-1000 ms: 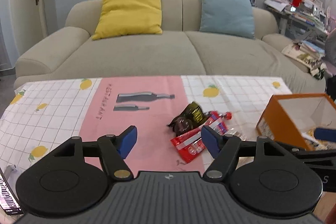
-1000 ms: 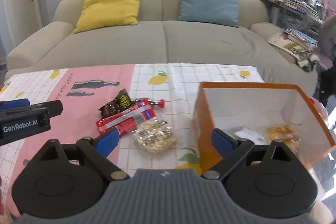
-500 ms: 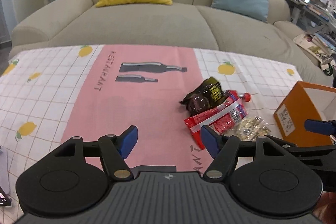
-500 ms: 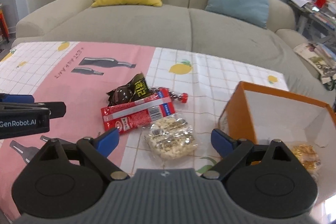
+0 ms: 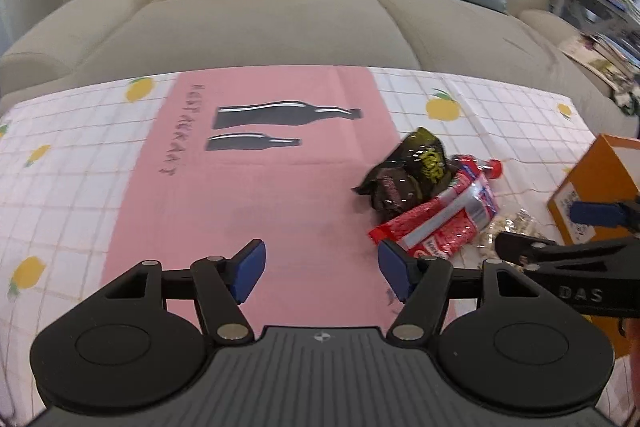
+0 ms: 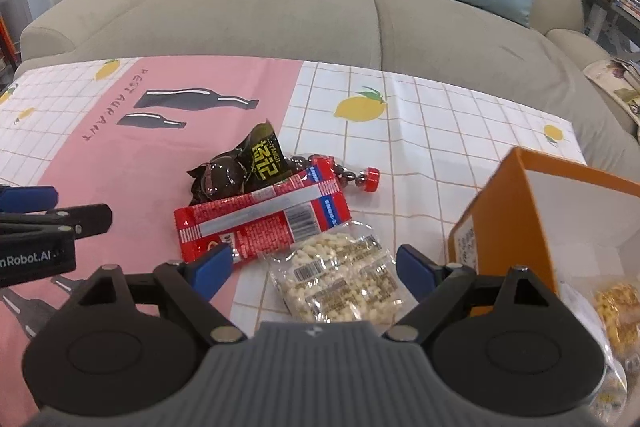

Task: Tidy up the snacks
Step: 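Grasp the red sausage pack with the left tool while the right tool grasps the rice-cracker pack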

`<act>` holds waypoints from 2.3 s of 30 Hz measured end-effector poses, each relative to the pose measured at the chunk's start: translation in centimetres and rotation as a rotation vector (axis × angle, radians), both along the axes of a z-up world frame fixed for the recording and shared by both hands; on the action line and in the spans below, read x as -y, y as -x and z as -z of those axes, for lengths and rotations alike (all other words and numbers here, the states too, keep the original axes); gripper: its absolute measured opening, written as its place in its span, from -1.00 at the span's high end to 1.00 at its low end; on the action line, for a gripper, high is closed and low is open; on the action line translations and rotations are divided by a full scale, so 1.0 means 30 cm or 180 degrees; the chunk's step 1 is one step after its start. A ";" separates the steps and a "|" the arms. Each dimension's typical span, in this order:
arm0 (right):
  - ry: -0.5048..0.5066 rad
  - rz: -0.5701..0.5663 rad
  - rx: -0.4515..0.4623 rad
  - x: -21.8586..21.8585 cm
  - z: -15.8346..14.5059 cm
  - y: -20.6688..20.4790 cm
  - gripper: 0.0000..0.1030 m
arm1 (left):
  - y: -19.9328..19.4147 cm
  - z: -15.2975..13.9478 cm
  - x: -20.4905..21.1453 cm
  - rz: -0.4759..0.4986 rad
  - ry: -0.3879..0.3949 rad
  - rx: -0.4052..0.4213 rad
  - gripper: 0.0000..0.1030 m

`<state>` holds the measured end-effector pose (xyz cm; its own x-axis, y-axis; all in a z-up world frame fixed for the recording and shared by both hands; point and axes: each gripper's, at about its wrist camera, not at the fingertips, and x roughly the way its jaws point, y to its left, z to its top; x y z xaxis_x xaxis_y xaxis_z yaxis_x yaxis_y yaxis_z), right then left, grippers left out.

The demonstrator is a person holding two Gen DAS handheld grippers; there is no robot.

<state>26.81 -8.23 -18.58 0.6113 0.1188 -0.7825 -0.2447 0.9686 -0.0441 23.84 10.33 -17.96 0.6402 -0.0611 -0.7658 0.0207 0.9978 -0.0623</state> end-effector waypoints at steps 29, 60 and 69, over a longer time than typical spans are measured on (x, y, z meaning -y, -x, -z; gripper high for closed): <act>0.0219 -0.0160 -0.0216 0.052 0.135 -0.082 -0.36 | -0.151 0.166 0.143 0.1033 0.0005 -0.0498 0.42; -0.0909 0.1023 -0.0428 0.192 0.093 0.068 -0.54 | -0.074 0.117 0.249 0.1316 -0.0308 -0.0291 -0.58; -0.0978 0.1566 -0.0693 0.176 0.141 -0.025 -0.70 | -0.104 0.194 0.302 0.1629 -0.0597 -0.0202 -0.62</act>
<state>27.56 -13.51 -22.80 0.4817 0.1032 -0.8702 0.2620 0.9307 0.2554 26.95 1.28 -23.78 0.5167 -0.2114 -0.8297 0.5085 0.8554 0.0987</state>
